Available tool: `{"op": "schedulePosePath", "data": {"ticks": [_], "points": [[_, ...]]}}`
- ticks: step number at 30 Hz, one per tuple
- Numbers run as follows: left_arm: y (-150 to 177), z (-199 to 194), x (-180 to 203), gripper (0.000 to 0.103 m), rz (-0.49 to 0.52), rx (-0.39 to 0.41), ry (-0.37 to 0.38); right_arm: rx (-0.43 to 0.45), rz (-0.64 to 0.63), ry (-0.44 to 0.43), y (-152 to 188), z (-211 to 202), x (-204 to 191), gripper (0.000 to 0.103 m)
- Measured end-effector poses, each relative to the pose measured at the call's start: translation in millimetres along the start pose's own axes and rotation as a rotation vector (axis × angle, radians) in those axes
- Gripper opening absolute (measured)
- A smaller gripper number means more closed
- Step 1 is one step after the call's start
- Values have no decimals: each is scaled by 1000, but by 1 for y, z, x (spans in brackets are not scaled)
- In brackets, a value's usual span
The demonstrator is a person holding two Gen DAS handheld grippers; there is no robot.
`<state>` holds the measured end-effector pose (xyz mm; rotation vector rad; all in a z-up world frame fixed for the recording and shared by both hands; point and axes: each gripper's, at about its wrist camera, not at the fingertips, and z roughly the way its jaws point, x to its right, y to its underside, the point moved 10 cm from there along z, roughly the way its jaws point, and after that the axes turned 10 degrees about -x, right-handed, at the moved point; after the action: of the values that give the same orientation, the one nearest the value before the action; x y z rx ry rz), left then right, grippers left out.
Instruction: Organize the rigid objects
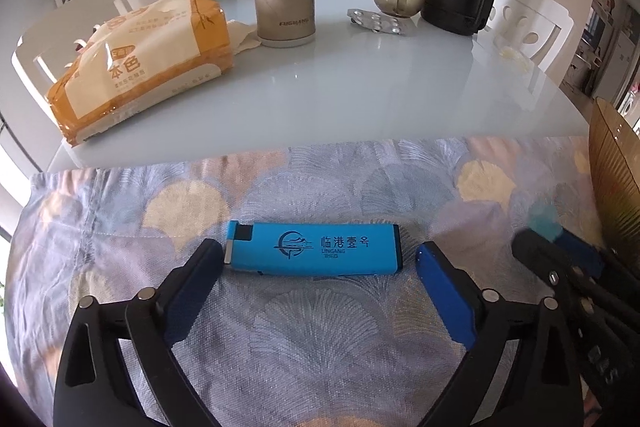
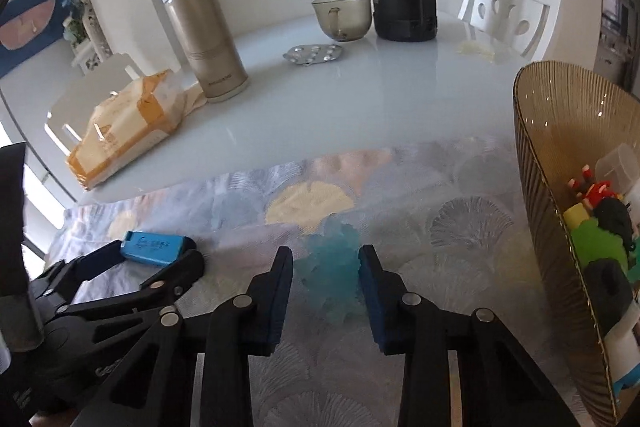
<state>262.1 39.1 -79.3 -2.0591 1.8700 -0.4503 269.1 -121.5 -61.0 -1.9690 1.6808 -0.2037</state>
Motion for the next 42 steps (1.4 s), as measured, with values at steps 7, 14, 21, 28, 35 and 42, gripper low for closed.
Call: {"op": "schedulePosePath", "data": {"ticks": [7, 14, 21, 28, 35, 42], "points": [[1, 0, 2, 101, 10, -3, 0, -21, -83, -17, 38, -21, -1, 33], [-3, 3, 2, 99, 13, -3, 0, -14, -22, -131, 48, -30, 4, 33], [-4, -1, 1, 81, 9, 27, -1, -19, -35, -156, 47, -30, -3, 33], [-5, -9, -15, 81, -77, 68, 39, 34, -80, -207, 39, -44, -18, 33], [-10, -26, -16, 81, -141, 103, 133, 143, -64, -279, 25, -81, -27, 33], [-24, -82, 11, 81, -115, 184, 164, 254, 2, -308, 9, -118, -8, 33]]}}
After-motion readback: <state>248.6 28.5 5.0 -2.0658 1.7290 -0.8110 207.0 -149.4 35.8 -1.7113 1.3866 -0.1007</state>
